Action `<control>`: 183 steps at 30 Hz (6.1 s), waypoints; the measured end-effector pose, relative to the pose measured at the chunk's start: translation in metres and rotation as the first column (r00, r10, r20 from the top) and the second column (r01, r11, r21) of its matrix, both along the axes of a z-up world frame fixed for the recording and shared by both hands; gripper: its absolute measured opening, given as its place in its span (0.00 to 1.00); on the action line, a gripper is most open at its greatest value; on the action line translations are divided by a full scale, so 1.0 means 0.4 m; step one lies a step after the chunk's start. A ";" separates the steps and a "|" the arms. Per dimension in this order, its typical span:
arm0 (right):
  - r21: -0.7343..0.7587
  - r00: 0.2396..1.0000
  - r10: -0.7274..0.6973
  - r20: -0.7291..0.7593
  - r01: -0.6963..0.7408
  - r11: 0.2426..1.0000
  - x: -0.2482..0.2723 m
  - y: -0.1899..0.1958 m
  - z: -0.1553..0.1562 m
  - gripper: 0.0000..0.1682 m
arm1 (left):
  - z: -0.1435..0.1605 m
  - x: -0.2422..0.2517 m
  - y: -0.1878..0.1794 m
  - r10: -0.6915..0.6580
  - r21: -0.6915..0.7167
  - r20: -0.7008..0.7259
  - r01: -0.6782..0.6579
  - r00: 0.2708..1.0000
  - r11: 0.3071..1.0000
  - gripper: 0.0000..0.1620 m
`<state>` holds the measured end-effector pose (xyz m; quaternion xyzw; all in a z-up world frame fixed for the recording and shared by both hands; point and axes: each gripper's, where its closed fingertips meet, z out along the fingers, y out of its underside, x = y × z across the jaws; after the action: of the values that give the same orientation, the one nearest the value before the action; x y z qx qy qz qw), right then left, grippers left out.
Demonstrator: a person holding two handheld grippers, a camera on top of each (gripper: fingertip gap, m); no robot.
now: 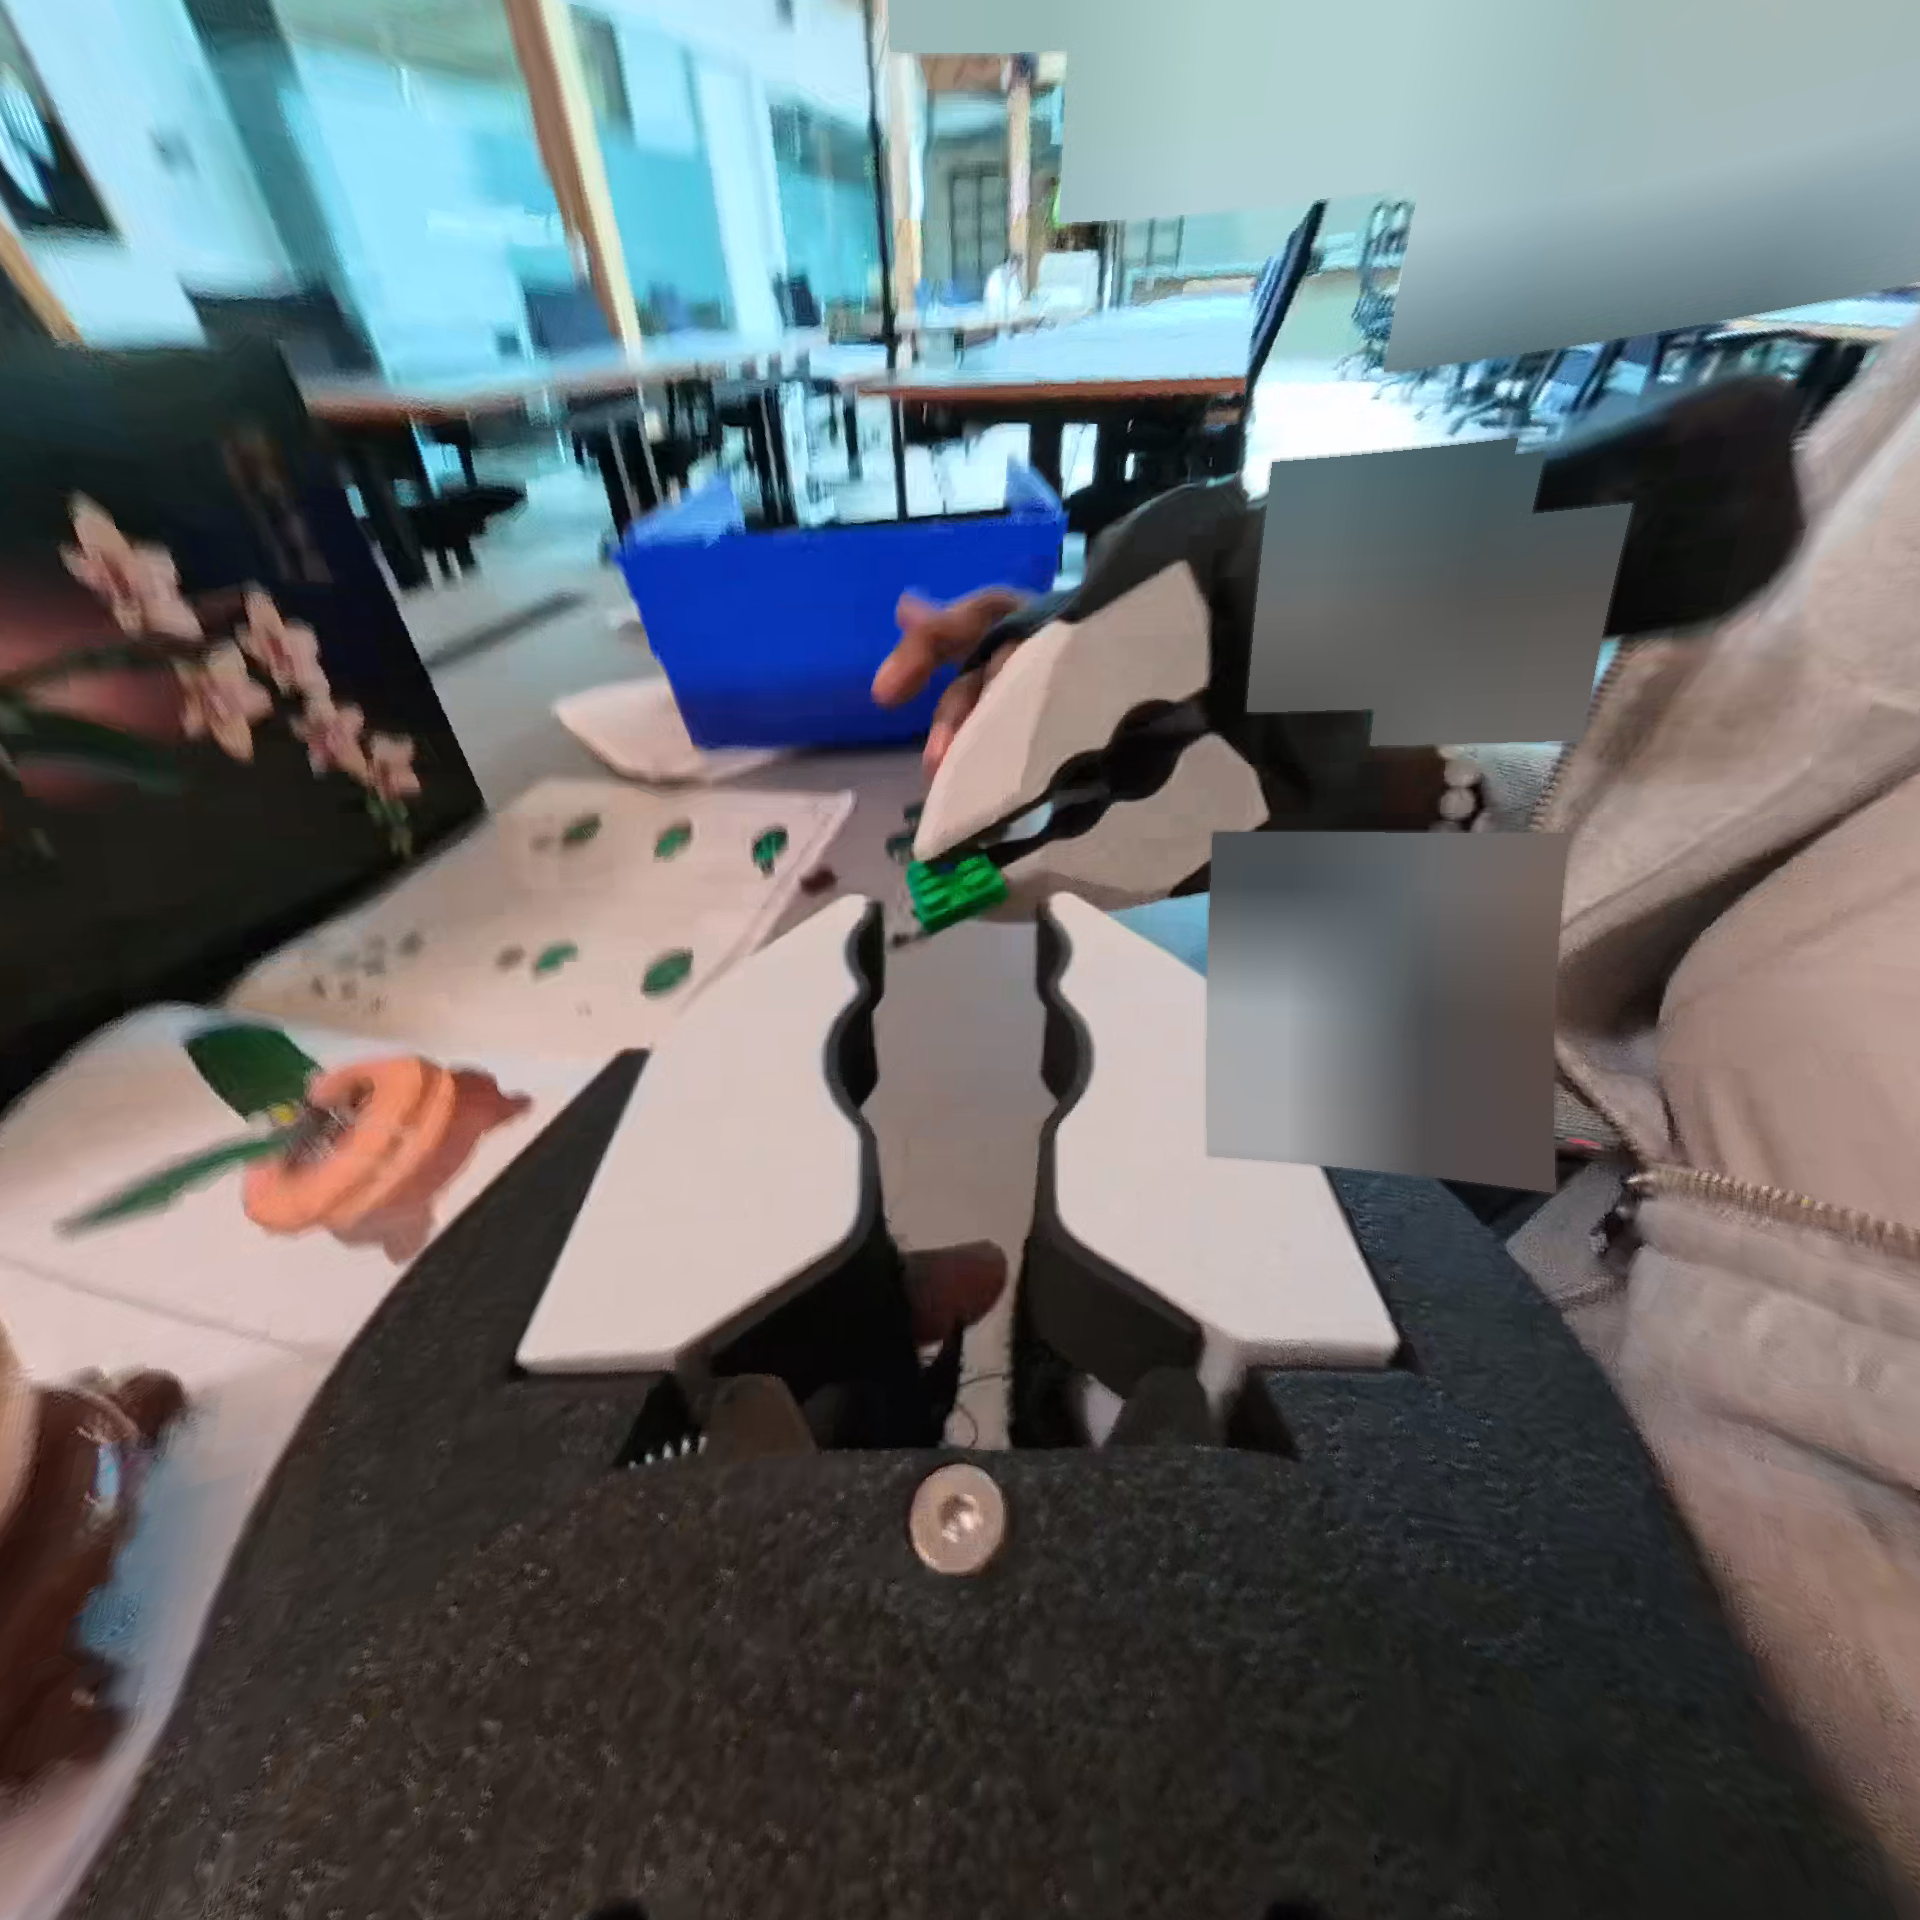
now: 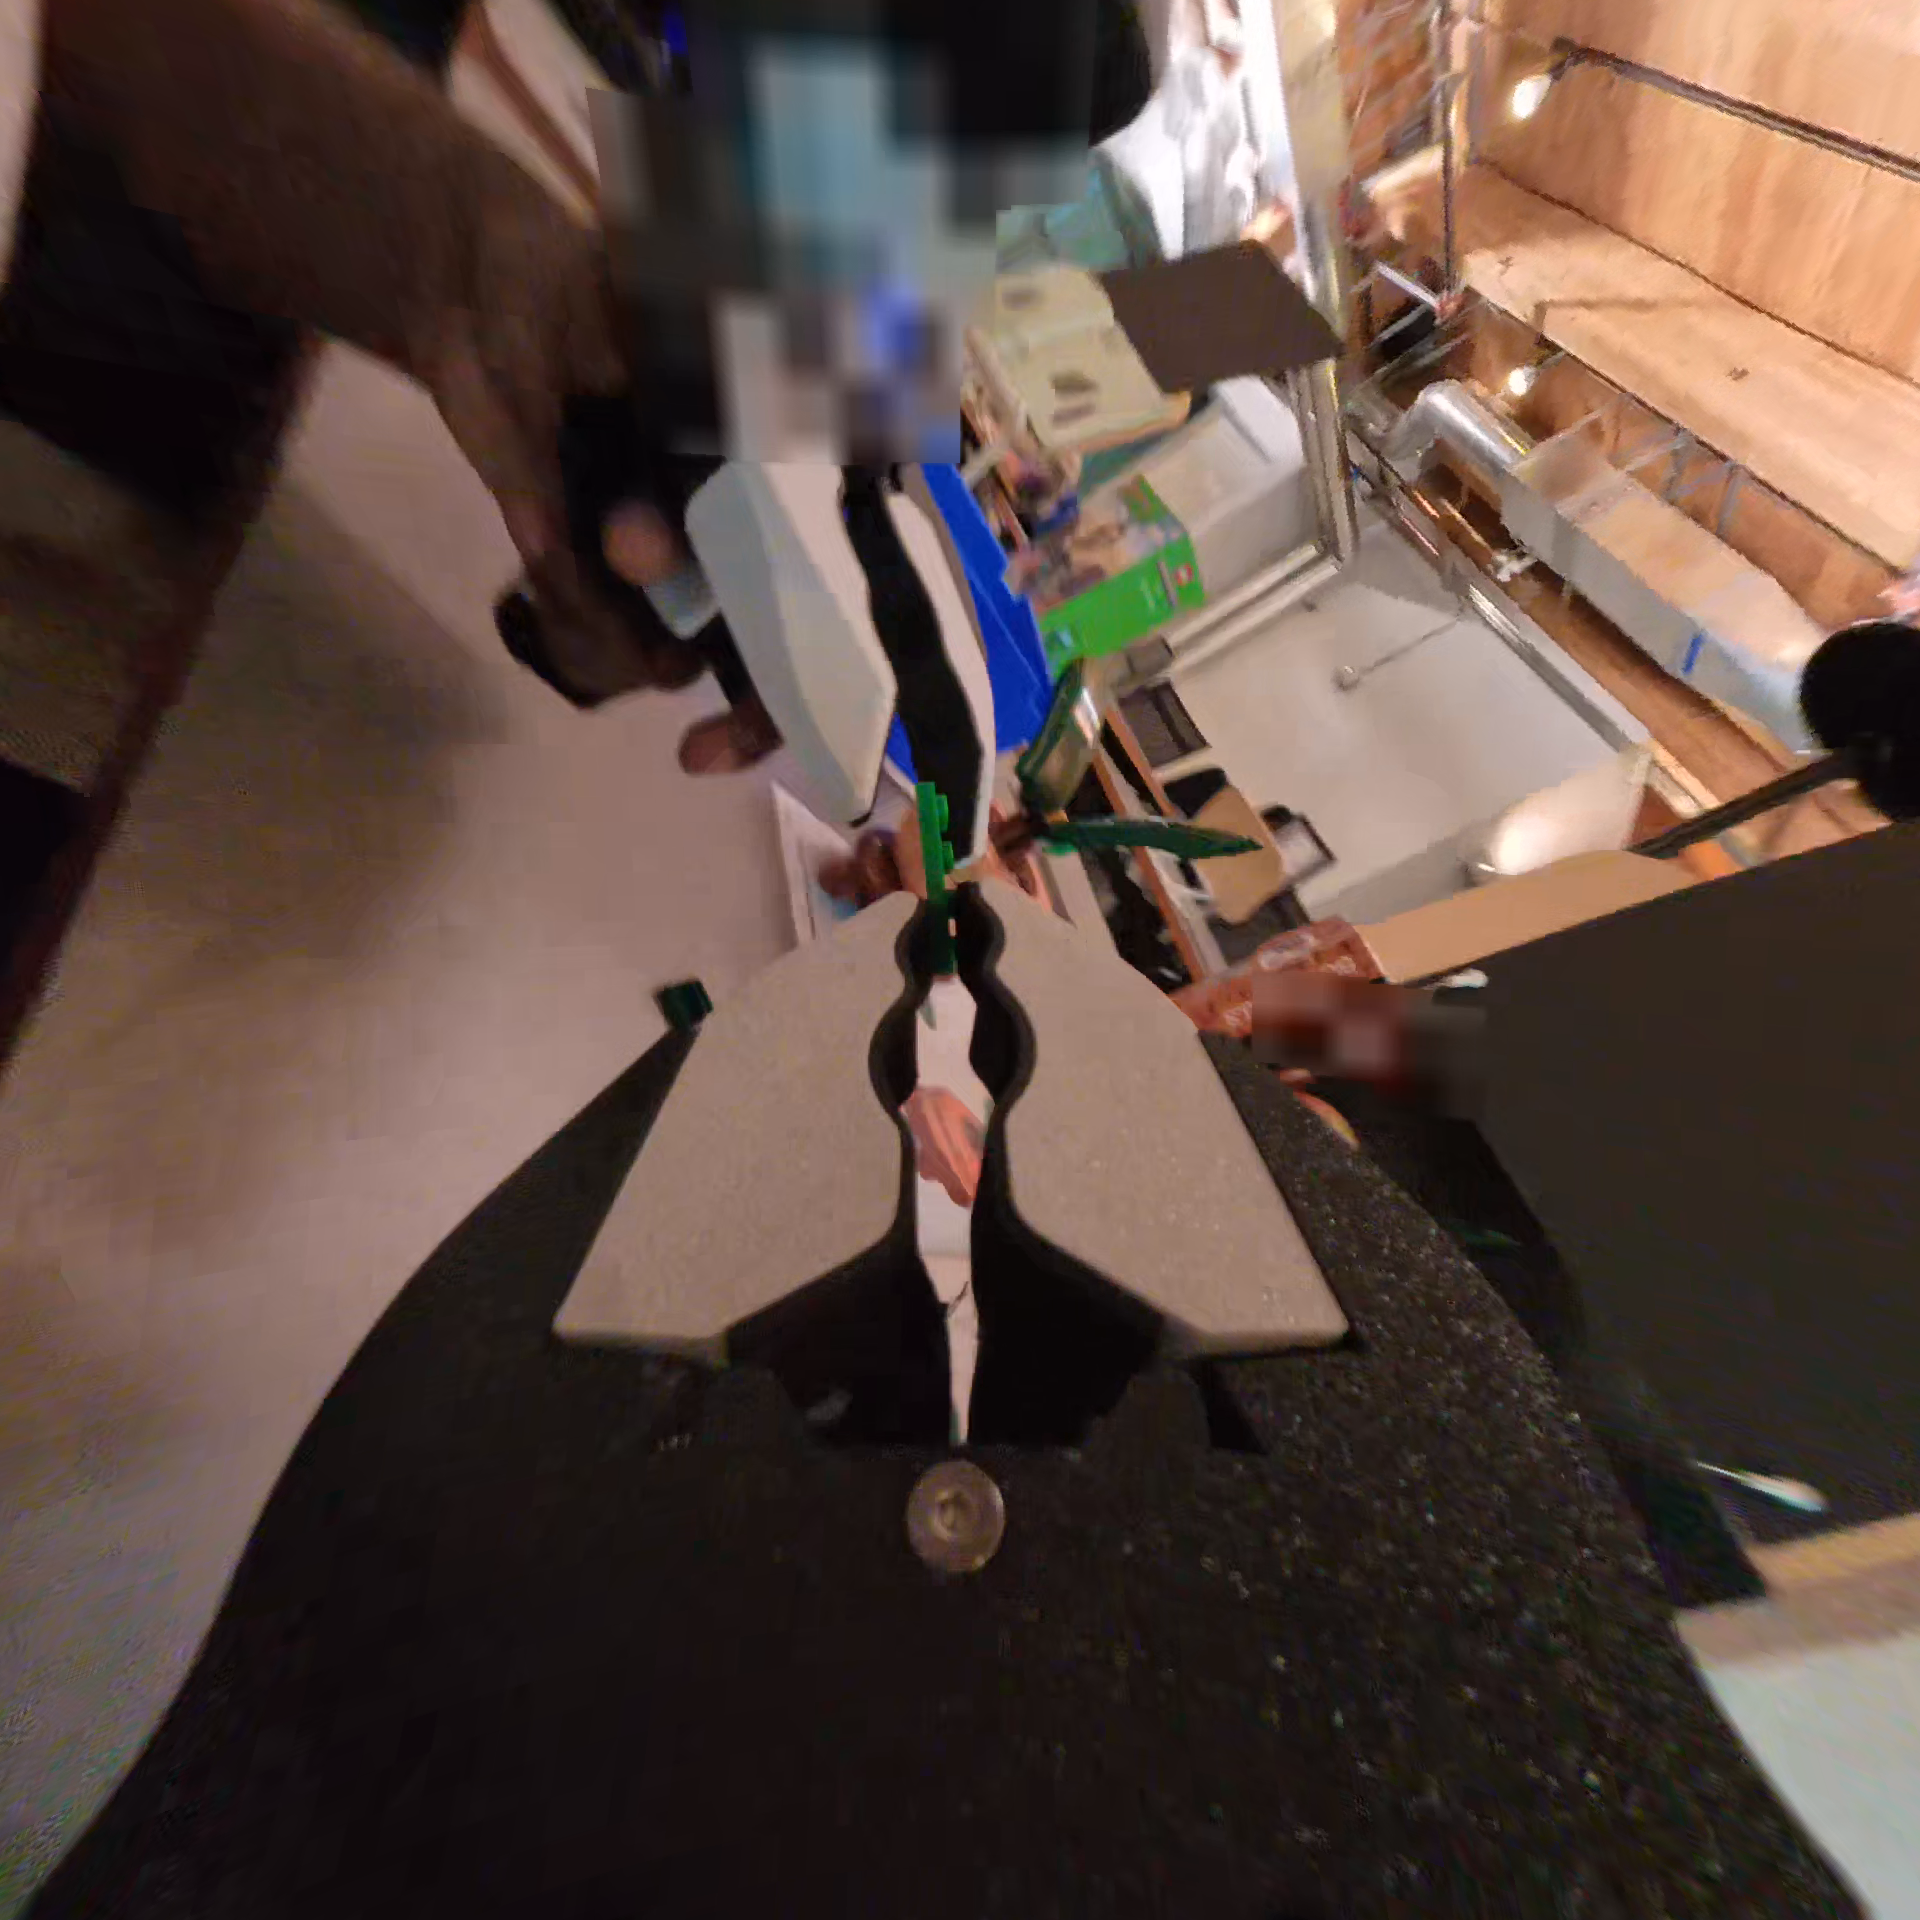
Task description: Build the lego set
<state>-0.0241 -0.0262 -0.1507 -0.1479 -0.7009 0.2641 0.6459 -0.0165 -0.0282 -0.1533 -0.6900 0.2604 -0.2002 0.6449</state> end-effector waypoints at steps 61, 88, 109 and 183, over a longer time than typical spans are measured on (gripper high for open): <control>-0.616 0.995 0.103 0.009 -0.076 0.784 0.105 0.111 0.062 0.24 | 0.059 -0.078 -0.074 0.283 0.565 -0.324 -0.056 0.903 0.823 0.02; -0.423 0.691 -0.185 0.699 0.608 0.672 -0.096 0.137 -0.252 0.17 | -0.076 -0.169 -0.019 0.460 0.539 -0.579 -0.107 0.673 0.836 0.02; -0.366 0.686 0.022 0.727 0.360 0.858 0.006 0.106 -0.258 0.06 | -0.072 -0.167 -0.017 0.458 0.539 -0.565 -0.114 0.686 0.835 0.02; -0.480 0.612 0.041 0.790 0.576 0.662 0.048 0.115 -0.259 0.19 | -0.083 -0.148 -0.033 0.379 0.503 -0.535 -0.076 0.755 0.861 0.02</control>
<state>-0.0049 0.0196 -0.2543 -0.5869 -0.7115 0.3127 0.2272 -0.0757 -0.0416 -0.1867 -0.5750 0.4070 0.1852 0.6852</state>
